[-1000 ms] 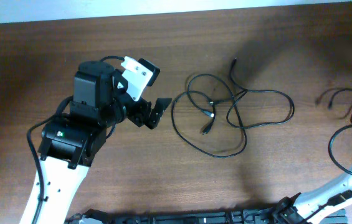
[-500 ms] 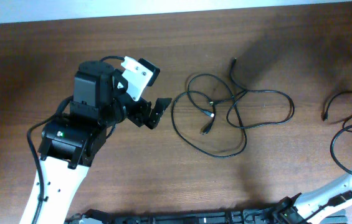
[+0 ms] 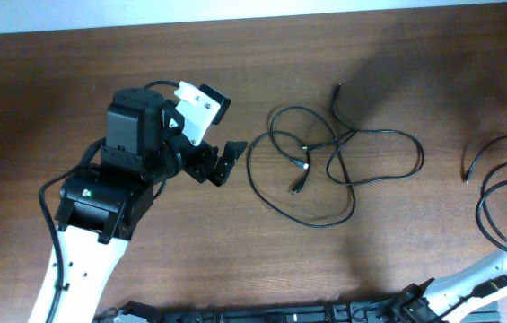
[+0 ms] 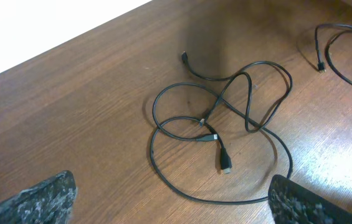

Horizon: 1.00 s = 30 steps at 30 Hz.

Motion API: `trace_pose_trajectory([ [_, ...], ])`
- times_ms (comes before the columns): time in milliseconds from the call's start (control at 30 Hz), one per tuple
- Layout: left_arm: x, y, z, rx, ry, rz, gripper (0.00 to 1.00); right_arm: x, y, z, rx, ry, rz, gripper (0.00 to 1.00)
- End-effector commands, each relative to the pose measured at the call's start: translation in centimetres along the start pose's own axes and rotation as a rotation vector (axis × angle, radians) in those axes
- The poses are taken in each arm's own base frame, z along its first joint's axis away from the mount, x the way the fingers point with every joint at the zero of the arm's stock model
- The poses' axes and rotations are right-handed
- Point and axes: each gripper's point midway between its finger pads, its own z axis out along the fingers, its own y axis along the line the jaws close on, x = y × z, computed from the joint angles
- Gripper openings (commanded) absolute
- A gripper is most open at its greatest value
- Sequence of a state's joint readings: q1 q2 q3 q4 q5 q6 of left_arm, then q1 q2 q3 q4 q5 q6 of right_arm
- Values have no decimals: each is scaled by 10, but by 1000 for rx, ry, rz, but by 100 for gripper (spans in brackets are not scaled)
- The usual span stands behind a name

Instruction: Untangle cables

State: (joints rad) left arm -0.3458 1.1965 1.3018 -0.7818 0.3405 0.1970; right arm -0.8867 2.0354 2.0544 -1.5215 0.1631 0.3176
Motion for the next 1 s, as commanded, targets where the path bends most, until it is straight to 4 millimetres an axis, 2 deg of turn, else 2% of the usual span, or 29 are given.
trace_pose_trajectory([
  [0,-6,-3,-6,8,-24,1,99,9,18,2,-90,44,-81,99],
  [67,-6,-3,-6,8,-24,1,99,19,43,-3,-239,77,-211,99],
  [167,-6,-3,-6,8,-24,1,99,29,71,-11,-372,86,-341,99],
  [267,-6,-3,-6,8,-24,1,99,41,94,-18,-448,87,-455,99],
  [433,-6,-3,-6,8,-24,1,99,74,138,-23,-483,115,-622,99],
  [700,-6,-3,-6,9,-24,1,99,168,206,-19,-470,209,-979,99],
  [867,-6,-3,-6,9,-24,1,99,235,242,-22,-517,274,-1139,99],
  [967,-6,-3,-6,9,-24,1,99,266,254,-16,-512,285,-1236,99],
])
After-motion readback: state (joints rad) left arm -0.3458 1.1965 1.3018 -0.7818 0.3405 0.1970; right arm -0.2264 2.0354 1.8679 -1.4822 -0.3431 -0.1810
